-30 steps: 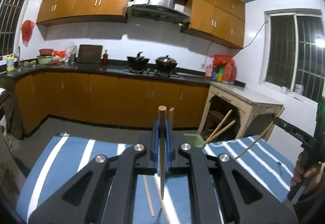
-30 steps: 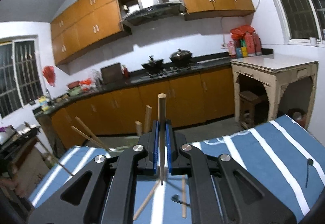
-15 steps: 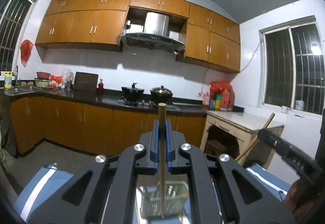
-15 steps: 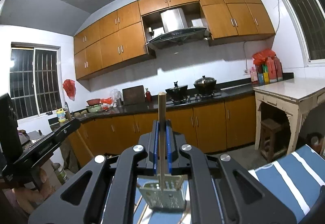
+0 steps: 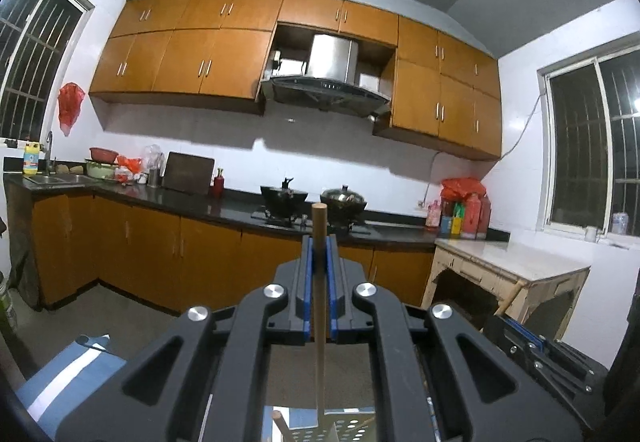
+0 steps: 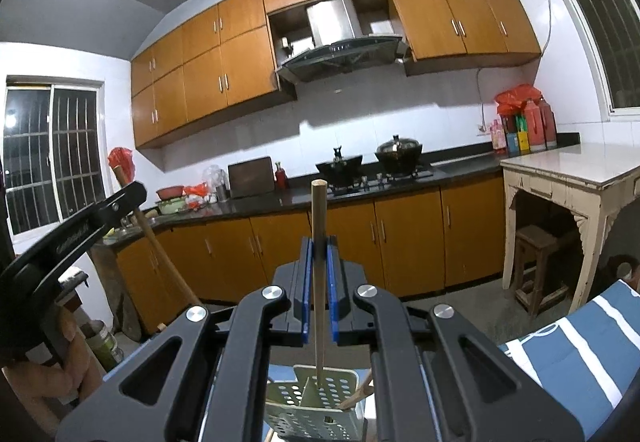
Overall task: Organize utensils
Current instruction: 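Open both grippers to drop the chopsticks into the holder, then lower the left and right grippers and each grasp another chopstick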
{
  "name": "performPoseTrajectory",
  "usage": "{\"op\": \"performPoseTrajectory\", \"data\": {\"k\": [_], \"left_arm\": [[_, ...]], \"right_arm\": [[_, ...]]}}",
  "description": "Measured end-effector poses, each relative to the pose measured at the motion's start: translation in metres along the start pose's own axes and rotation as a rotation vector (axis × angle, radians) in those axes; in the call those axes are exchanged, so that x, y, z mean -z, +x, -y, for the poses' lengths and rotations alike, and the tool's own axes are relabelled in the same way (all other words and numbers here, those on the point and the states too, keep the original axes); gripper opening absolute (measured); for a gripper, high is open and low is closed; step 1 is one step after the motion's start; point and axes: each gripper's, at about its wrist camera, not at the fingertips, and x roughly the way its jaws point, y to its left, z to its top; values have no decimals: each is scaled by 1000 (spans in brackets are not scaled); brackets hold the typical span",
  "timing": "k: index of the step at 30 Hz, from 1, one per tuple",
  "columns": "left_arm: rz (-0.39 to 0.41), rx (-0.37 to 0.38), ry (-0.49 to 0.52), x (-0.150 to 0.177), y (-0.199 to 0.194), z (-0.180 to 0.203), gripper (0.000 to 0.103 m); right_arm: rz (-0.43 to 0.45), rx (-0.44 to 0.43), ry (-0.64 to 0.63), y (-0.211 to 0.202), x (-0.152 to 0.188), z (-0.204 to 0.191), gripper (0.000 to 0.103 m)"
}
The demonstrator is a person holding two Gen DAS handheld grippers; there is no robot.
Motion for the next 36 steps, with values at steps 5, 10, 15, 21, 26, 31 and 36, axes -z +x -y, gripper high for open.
{"op": "performPoseTrajectory", "data": {"k": [5, 10, 15, 21, 26, 31, 36], "left_arm": [[-63, -9, 8, 22, 19, -2, 7], [-137, -18, -6, 42, 31, -11, 7], [-192, -22, 2, 53, 39, -16, 7], [-223, -28, 23, 63, 40, -18, 7], [-232, -32, 29, 65, 39, -21, 8], [-234, -41, 28, 64, 37, -21, 12], [-226, -46, 25, 62, 29, -23, 36]], "right_arm": [[-41, 5, 3, 11, 14, 2, 8], [-72, 7, 12, 17, 19, 4, 8], [-92, 11, 11, 22, 20, 3, 8], [-113, 25, 9, 27, 22, 3, 8], [-120, 30, 16, 29, 21, 5, 8], [-127, 15, 18, 29, 21, 5, 15], [-97, 24, 23, 19, 18, 8, 49]]}}
